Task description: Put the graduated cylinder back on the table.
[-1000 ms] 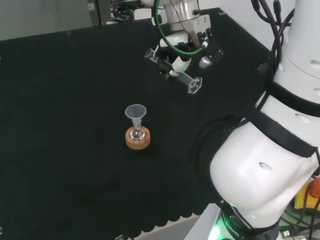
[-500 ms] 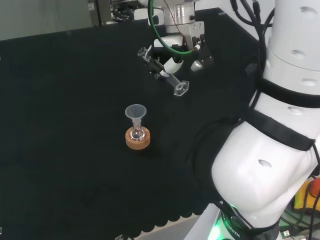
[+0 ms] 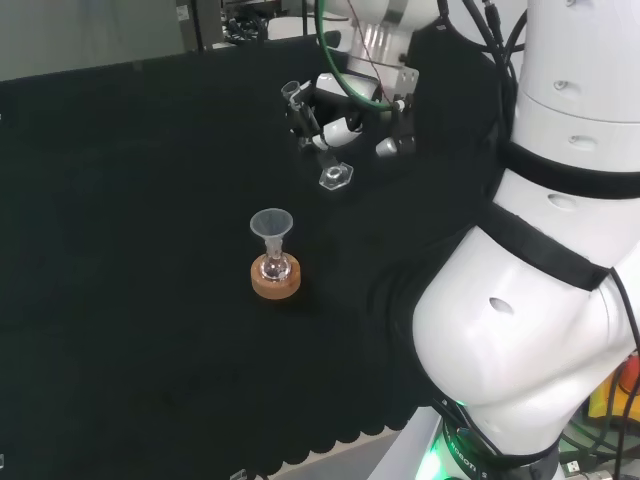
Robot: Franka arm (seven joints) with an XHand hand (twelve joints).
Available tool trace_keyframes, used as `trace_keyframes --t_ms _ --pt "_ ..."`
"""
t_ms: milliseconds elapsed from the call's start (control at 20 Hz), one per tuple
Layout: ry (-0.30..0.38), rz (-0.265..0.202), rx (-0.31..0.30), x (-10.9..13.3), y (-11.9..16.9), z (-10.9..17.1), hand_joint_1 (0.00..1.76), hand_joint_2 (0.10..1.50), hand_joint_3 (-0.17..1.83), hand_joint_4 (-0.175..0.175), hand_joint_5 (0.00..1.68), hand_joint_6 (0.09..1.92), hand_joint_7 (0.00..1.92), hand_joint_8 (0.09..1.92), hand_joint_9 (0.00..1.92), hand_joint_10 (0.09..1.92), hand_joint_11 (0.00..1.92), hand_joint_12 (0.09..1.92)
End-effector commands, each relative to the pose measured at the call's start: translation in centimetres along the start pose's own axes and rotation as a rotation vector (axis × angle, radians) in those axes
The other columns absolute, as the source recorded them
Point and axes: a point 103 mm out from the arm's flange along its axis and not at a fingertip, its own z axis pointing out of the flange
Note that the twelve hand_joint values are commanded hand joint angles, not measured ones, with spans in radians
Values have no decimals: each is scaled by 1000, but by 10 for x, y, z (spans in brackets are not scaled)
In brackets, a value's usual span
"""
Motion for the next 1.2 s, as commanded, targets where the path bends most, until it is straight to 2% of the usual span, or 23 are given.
trace_keyframes --t_ms 50,950,1200 --pt "41 -21 -119 -16 3 14 1235 1186 0 -175 833 1230 863 1219 1388 166 1201 740" --pt "122 -23 -221 -39 11 47 1235 1186 0 -175 833 1230 862 1219 1386 163 1194 744" --pt "135 -21 -227 -43 15 53 1235 1186 0 -175 833 1230 863 1219 1386 163 1192 745"
